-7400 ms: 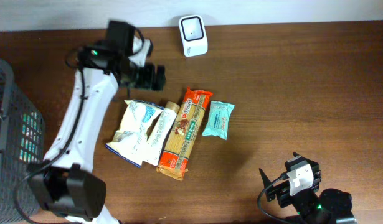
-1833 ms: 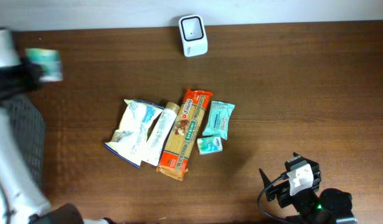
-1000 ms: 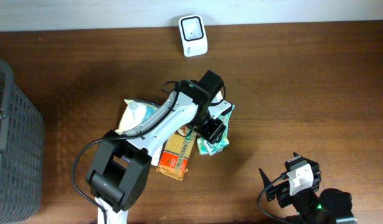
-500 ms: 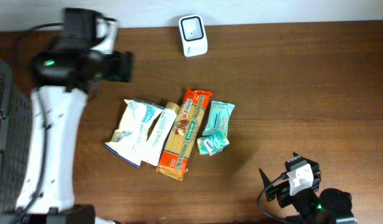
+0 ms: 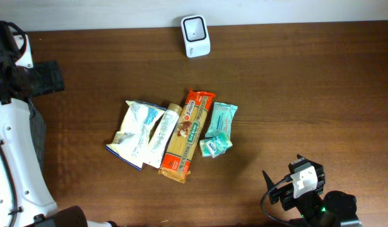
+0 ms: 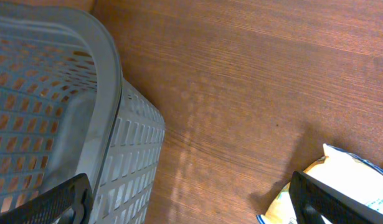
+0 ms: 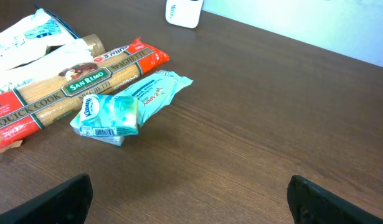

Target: Scan the item barcode

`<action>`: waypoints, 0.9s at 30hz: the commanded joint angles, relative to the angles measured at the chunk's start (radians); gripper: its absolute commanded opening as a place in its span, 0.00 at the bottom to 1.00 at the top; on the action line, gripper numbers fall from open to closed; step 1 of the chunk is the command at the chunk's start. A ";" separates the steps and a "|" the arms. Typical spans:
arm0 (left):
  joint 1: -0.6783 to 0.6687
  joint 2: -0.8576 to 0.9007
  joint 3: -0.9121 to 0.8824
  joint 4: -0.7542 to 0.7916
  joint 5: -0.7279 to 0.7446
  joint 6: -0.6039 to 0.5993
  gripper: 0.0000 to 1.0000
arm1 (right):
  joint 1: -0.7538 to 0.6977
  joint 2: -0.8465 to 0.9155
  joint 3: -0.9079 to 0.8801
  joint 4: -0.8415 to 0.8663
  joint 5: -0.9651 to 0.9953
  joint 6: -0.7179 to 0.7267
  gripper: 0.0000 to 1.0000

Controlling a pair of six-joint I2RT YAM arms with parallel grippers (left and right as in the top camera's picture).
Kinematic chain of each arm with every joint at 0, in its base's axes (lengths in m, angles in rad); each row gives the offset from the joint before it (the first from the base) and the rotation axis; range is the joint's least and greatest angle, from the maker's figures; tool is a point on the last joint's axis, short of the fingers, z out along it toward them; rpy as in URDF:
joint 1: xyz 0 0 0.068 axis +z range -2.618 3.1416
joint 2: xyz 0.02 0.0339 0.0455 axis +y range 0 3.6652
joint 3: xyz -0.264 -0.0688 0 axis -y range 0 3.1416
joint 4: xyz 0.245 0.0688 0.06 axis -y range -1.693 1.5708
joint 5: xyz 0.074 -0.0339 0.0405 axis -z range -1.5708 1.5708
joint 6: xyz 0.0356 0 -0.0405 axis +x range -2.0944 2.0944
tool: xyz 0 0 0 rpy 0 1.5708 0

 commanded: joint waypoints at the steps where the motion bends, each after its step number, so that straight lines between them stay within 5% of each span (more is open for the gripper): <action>1: 0.002 -0.013 0.005 -0.003 -0.011 0.000 0.99 | -0.002 -0.006 0.006 0.002 0.002 0.003 0.99; 17: 0.002 -0.013 0.005 -0.003 -0.011 0.000 0.99 | -0.002 0.017 0.006 0.089 -0.032 -0.011 0.99; 22: 0.002 -0.013 0.005 -0.003 -0.011 0.000 0.99 | -0.002 0.375 0.066 0.230 -0.237 0.015 0.98; 27: 0.002 -0.013 0.005 -0.003 -0.011 0.000 0.99 | -0.002 0.916 0.488 0.113 -0.305 0.015 0.98</action>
